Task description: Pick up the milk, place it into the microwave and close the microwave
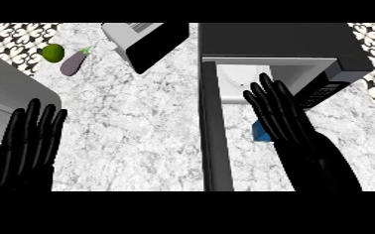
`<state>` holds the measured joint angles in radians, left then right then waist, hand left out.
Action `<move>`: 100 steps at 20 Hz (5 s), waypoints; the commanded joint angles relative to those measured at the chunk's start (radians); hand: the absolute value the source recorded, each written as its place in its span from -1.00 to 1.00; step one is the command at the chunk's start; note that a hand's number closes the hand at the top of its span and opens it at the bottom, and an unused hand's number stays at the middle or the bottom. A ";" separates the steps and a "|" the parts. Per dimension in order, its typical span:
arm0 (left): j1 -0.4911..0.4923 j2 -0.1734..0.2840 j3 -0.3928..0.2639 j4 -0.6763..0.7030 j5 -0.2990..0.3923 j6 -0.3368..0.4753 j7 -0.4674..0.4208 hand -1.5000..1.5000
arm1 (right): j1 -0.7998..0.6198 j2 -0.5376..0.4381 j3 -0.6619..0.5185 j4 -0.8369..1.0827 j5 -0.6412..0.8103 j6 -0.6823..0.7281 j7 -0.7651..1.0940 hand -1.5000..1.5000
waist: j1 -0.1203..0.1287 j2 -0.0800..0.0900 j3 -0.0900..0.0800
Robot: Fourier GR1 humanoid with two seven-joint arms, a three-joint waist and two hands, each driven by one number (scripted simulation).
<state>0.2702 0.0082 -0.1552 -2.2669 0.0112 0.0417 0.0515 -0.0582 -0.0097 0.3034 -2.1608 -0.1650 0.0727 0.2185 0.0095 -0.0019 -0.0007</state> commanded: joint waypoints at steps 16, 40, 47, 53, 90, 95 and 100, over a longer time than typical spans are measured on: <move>0.338 0.026 0.031 -0.106 0.118 -0.133 -0.184 -1.00 | 0.042 0.009 -0.073 0.136 0.148 -0.098 -0.116 -1.00 | -0.001 0.000 0.001; 0.428 0.002 0.034 -0.053 0.098 -0.216 -0.313 -1.00 | 0.134 -0.128 -0.372 0.690 0.053 0.125 -0.603 -1.00 | -0.002 0.001 0.001; 0.423 -0.007 0.012 -0.035 0.079 -0.217 -0.320 -1.00 | 0.057 -0.096 -0.327 0.841 0.162 0.103 -0.735 -1.00 | 0.000 0.001 0.001; 0.457 -0.007 -0.003 -0.088 0.080 -0.207 -0.304 -1.00 | -0.011 -0.139 -0.388 0.935 0.126 0.150 -0.773 -1.00 | -0.002 0.001 0.001; 0.444 0.022 0.115 -0.106 0.208 -0.259 -0.236 -1.00 | -0.284 -0.060 -0.435 1.442 0.166 0.117 -1.130 1.00 | -0.004 -0.001 0.000; 0.444 0.003 0.104 -0.093 0.186 -0.266 -0.262 -1.00 | -0.119 -0.196 -0.499 1.296 0.094 0.178 -1.136 1.00 | -0.021 -0.003 0.000; 0.443 0.022 0.145 -0.119 0.249 -0.285 -0.219 -1.00 | -0.055 -0.225 -0.519 1.254 0.059 0.202 -1.174 1.00 | -0.009 -0.001 0.000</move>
<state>0.7260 0.0216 -0.0330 -2.3594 0.2214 -0.2398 -0.2137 -0.1685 -0.2295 -0.2135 -0.8221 -0.0799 0.2305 -0.9285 0.0000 -0.0023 -0.0001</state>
